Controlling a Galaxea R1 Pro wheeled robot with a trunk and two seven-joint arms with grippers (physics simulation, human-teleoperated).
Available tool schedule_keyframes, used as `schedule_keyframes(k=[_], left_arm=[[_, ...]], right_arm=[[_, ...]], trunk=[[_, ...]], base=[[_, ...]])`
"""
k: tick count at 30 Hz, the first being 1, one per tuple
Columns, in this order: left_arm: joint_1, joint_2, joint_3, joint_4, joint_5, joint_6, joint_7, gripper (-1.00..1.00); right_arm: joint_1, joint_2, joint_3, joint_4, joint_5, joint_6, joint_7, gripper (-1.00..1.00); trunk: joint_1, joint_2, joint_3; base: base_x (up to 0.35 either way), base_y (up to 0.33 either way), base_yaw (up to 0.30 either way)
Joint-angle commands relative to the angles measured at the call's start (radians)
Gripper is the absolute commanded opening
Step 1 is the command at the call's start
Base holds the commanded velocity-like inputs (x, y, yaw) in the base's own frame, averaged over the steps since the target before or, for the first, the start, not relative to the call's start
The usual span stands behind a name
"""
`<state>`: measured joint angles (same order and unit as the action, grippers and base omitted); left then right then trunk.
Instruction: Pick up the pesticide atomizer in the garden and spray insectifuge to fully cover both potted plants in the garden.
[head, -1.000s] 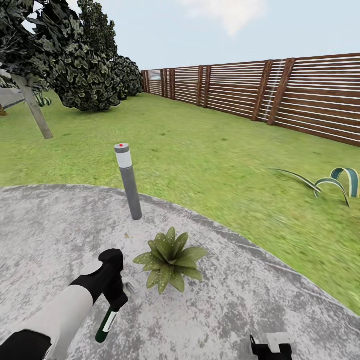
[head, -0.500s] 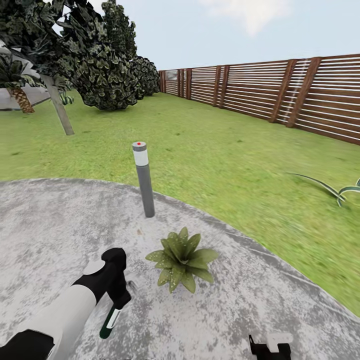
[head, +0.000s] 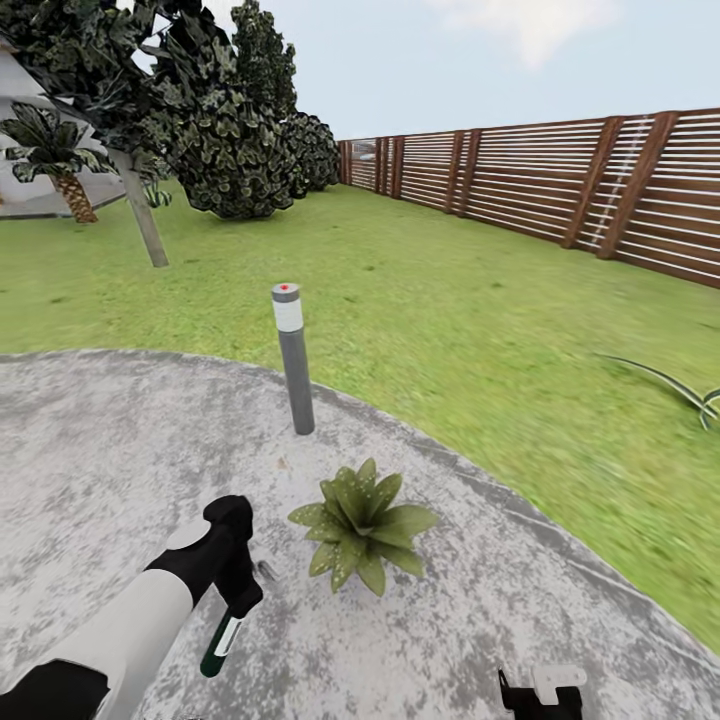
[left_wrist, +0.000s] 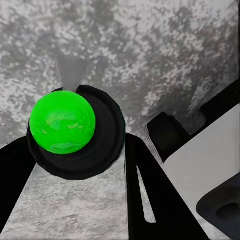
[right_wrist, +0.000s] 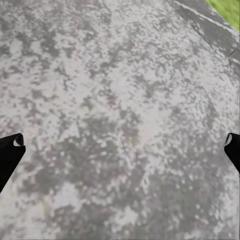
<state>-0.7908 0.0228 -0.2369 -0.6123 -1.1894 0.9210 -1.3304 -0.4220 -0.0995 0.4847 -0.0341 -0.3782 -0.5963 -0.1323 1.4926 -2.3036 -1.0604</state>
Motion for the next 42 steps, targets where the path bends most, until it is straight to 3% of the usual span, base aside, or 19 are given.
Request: schedule_keyframes(k=[1,7,12,24,42], left_arm=[[-0.001,0.001,-0.004,-0.001,-0.007,0.009,-0.01,-1.0],[-0.003,-0.004,-0.01,-0.002,-0.006,0.009,-0.009,-1.0],[-0.022,-0.059,-0.022,0.0,-0.022,0.012,-0.016,-1.0],[-0.02,-0.061,-0.021,0.0,-0.021,0.012,-0.043,-1.0],[-0.022,-0.063,-0.017,-0.001,-0.011,0.013,-0.043,-1.0]], right_arm=[[0.0,0.0,0.009,-0.001,-0.004,0.0,-0.006,1.0],[0.0,0.0,0.008,0.0,-0.005,0.0,-0.007,1.0],[0.0,-0.006,0.008,0.001,-0.004,-0.002,-0.007,1.0],[0.0,0.0,0.009,0.0,-0.004,0.0,-0.007,1.0],[0.0,0.002,0.009,0.0,-0.004,0.0,-0.007,1.0]], trunk=[[0.0,0.0,-0.001],[0.0,0.0,-0.001],[0.0,0.0,-0.001],[0.0,0.0,-0.001],[0.0,0.0,-0.001]], base=[[0.117,-0.263,0.274],[0.137,-0.264,0.229],[0.157,-0.263,0.014],[0.04,-0.243,0.183],[-0.011,-0.009,0.156]])
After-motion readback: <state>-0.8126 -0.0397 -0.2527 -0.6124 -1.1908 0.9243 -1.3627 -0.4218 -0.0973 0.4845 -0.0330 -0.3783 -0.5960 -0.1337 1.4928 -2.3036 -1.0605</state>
